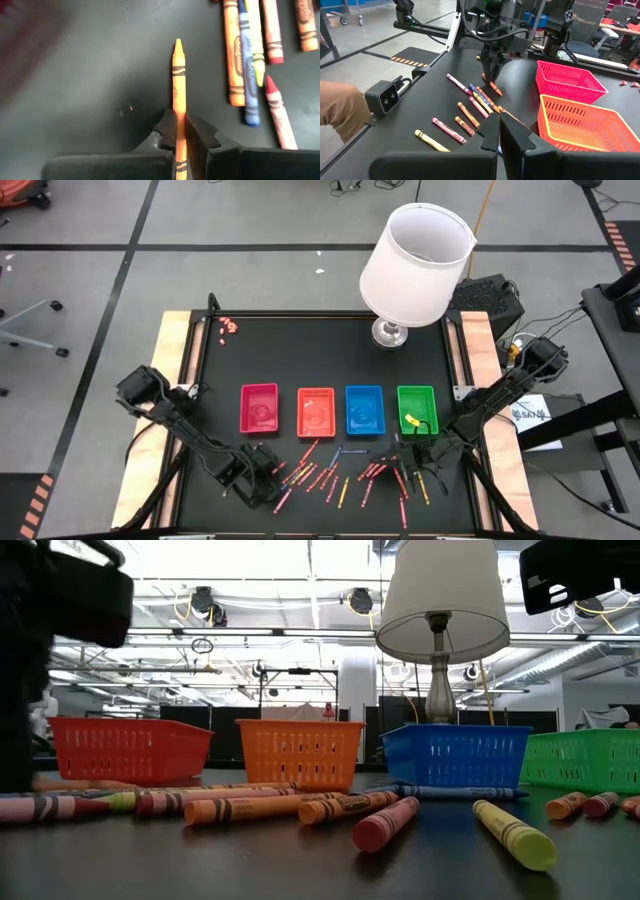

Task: Sort crayons
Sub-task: Put the orange crayon into the green bin

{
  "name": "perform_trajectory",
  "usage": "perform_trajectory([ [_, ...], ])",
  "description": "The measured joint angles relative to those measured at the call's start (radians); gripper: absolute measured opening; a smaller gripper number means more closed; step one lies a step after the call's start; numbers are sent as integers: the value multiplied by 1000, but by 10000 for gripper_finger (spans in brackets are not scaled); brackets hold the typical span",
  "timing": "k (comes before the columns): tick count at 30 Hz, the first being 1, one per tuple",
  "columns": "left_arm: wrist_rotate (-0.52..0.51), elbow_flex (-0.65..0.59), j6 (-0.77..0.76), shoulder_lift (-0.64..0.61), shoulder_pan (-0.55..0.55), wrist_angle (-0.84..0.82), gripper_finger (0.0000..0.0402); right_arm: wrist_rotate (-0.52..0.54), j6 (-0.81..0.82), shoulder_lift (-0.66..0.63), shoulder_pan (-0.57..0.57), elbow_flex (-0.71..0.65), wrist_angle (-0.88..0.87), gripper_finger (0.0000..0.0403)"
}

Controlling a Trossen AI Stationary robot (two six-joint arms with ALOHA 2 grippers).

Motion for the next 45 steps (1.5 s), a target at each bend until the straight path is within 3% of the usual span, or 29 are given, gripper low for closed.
perform_trajectory([
  [10,-32,0,52,-111,-2,-60,11,0,0,0,0,0,-4,0],
  [21,-189,1,328,-185,1,78,10,2,0,0,-18,0,-3,0],
  [32,-440,1,805,-199,1,345,12,1,2,0,-71,0,5,0],
  [38,-574,1,1128,-199,2,598,13,0,13,26,-92,0,25,0],
  [45,-552,2,1379,-199,48,803,13,-2,-45,125,-125,0,233,0],
])
